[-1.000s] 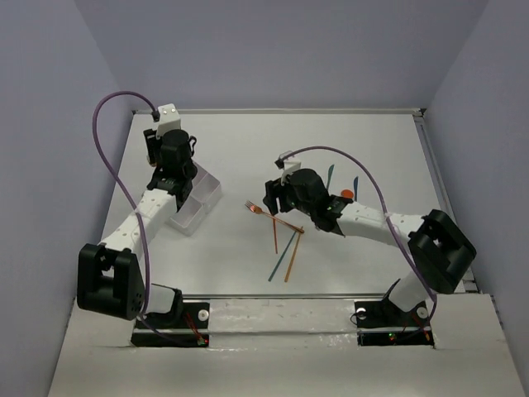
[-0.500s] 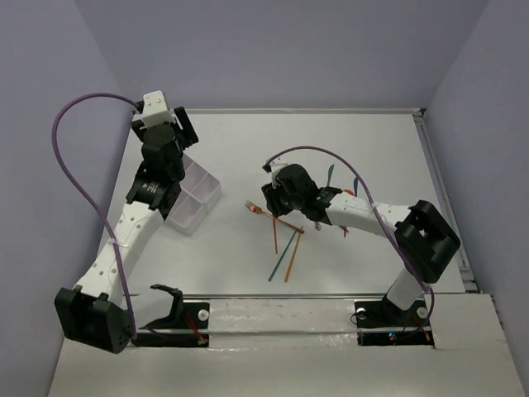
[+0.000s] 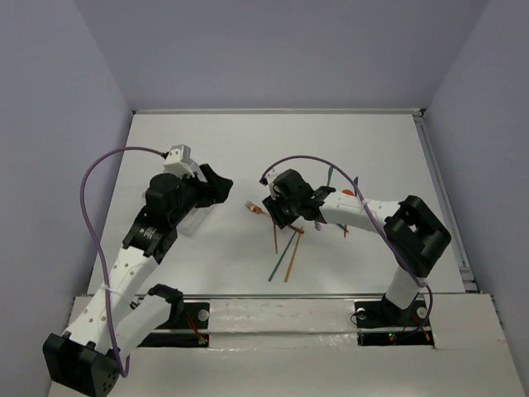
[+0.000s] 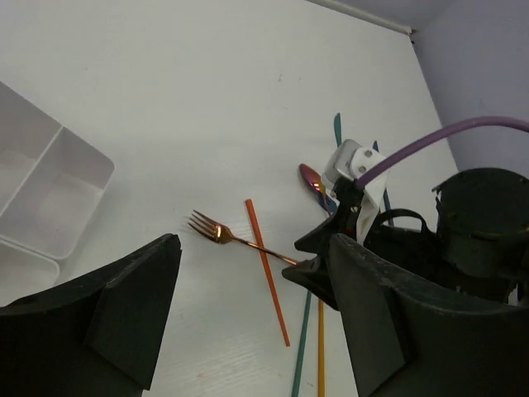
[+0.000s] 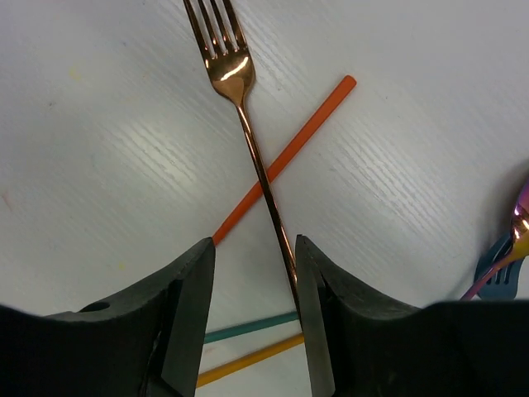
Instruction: Sort the eating utensils into containers
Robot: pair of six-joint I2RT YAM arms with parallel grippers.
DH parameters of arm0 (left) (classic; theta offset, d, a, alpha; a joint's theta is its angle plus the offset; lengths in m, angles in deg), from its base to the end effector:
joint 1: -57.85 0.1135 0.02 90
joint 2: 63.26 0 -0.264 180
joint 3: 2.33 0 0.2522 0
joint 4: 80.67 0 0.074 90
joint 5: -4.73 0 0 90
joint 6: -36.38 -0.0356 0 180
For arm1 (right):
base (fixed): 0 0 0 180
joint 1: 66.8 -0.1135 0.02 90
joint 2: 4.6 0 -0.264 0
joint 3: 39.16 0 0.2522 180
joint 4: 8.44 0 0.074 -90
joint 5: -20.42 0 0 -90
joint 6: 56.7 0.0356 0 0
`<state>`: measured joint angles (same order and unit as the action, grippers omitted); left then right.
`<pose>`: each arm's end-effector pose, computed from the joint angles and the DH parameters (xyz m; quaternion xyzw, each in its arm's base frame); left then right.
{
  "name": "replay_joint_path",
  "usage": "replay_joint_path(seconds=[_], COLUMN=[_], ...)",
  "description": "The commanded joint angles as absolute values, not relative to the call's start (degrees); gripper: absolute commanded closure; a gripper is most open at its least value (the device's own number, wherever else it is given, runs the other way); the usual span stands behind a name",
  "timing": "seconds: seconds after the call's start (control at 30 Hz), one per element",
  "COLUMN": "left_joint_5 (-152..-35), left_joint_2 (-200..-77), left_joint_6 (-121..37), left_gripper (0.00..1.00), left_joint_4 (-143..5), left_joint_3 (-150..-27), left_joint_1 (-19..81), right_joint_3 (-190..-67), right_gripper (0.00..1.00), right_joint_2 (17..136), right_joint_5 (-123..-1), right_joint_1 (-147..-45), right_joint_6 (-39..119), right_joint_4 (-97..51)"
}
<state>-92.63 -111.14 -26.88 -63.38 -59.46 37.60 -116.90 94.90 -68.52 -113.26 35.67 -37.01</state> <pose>0.1861 -0.0735 0.3346 -0.0006 0.7546 -0.3053 0.5809 0.2529 0.2670 0.1960 -0.3560 0.8707 0.1482 0.3054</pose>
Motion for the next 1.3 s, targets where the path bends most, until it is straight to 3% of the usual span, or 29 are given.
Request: replay_joint_path(seconds=[0.0, 0.2, 0.23, 0.33, 0.53, 0.7, 1.27], left_joint_5=[-97.32, -97.84, -98.02, -98.19, -97.93, -98.63, -96.61], left_joint_2=[-103.18, -97.37, -97.28, -96.66, -97.36, -99.82, -116.94], left_joint_6=[-21.02, -18.55, -18.47, -17.85, -17.85, -17.24, -13.89], left_gripper=[0.16, 0.16, 0.16, 0.16, 0.16, 0.16, 0.29], left_joint_4=[-66.56, -68.05, -68.05, -68.66, -70.86, -73.23, -85.80], left_joint_3=[-54.15, -48.96, -48.61, -46.77, -44.83, -44.04, -46.67], left_joint_1=[37.46, 37.46, 37.46, 36.93, 36.93, 36.93, 33.33], right_joint_3=[-117.34, -118.22, -118.22, -118.75, -119.71, -119.28, -108.29], right_gripper=[0.50, 0.51, 0.57, 0.60, 0.83, 0.93, 0.93], right_joint_2=[96.64, 99.55, 100.33, 101.66, 104.03, 102.19, 80.14], right_joint_5=[-68.96, -69.31, -69.31, -69.31, -69.23, -70.97, -65.81], right_joint_1=[-112.85, -111.80, -111.80, -111.80, -111.80, -111.80, -111.80], right_joint_6=[34.26, 34.00, 34.00, 34.00, 32.52, 31.01, 33.21], right_joint_4=[-37.67, -37.59, -37.67, -38.46, -39.25, -38.03, -23.97])
